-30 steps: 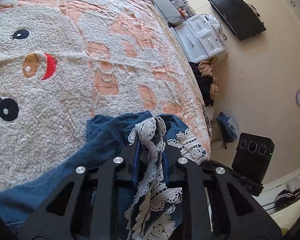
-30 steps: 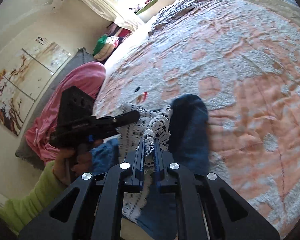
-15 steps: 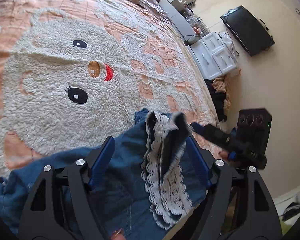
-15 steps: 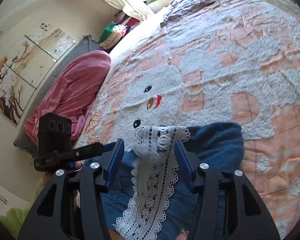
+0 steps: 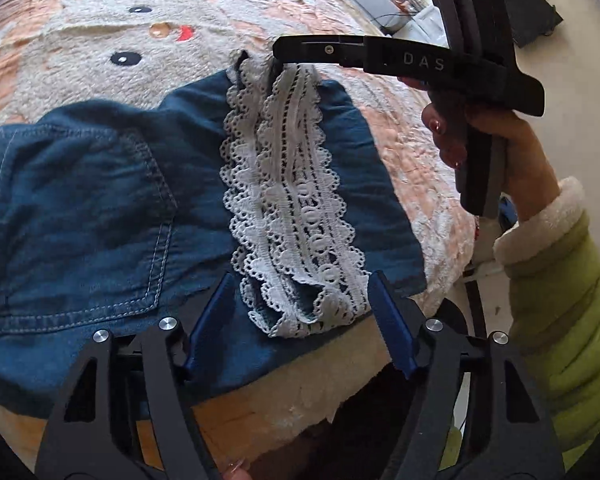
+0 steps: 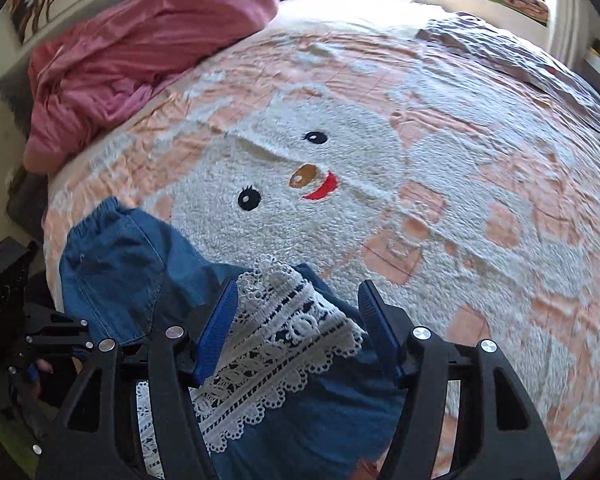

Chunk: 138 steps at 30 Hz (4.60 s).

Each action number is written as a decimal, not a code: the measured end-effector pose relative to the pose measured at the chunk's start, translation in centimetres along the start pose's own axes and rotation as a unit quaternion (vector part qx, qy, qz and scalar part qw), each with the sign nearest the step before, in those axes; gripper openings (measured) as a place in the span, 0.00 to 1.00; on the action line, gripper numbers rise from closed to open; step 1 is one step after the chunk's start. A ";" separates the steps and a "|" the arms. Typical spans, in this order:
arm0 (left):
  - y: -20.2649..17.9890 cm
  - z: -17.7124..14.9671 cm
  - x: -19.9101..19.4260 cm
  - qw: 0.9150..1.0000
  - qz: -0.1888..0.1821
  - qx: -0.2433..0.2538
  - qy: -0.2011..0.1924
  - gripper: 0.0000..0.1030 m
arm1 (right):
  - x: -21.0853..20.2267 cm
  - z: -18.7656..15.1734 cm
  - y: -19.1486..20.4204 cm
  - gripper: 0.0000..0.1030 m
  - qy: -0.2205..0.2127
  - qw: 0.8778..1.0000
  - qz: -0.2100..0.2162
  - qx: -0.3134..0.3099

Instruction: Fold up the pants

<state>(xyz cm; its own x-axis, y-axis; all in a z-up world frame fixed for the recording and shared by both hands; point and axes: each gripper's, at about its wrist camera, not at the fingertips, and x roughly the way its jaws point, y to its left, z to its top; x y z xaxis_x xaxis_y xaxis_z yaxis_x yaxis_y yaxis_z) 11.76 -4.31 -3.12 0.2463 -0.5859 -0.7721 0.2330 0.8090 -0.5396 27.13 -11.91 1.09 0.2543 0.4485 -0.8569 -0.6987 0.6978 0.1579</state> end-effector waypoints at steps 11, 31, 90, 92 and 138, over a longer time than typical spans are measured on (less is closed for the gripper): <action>-1.2 -1.1 0.9 0.999 0.037 0.006 -0.023 0.19 | 1.2 0.7 1.1 0.18 -0.024 0.998 0.051 -0.030; 0.1 -3.8 -4.0 0.994 0.072 0.030 -0.070 0.38 | -4.4 -0.1 -0.2 0.59 -0.121 0.991 0.026 0.052; -0.7 -3.1 -8.8 0.964 0.217 0.080 -0.135 0.91 | -4.9 -3.0 4.4 0.92 -0.093 0.990 -0.047 0.090; 0.2 -3.4 -9.3 0.964 0.218 0.070 -0.137 0.91 | -4.0 -1.8 5.9 0.92 -0.087 0.993 -0.039 0.071; 12.3 -5.4 -9.6 0.959 0.025 -0.211 -0.185 0.72 | 9.0 8.5 17.7 0.28 0.040 0.982 0.178 -0.040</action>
<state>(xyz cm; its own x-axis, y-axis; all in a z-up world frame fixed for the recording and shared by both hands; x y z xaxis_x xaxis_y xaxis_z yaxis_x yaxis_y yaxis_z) 7.18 11.56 -4.14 0.5823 -0.4588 -0.6712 -0.1714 0.7377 -0.6530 22.77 9.24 0.33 -0.0666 0.6087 -0.7906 -0.7856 0.4565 0.4177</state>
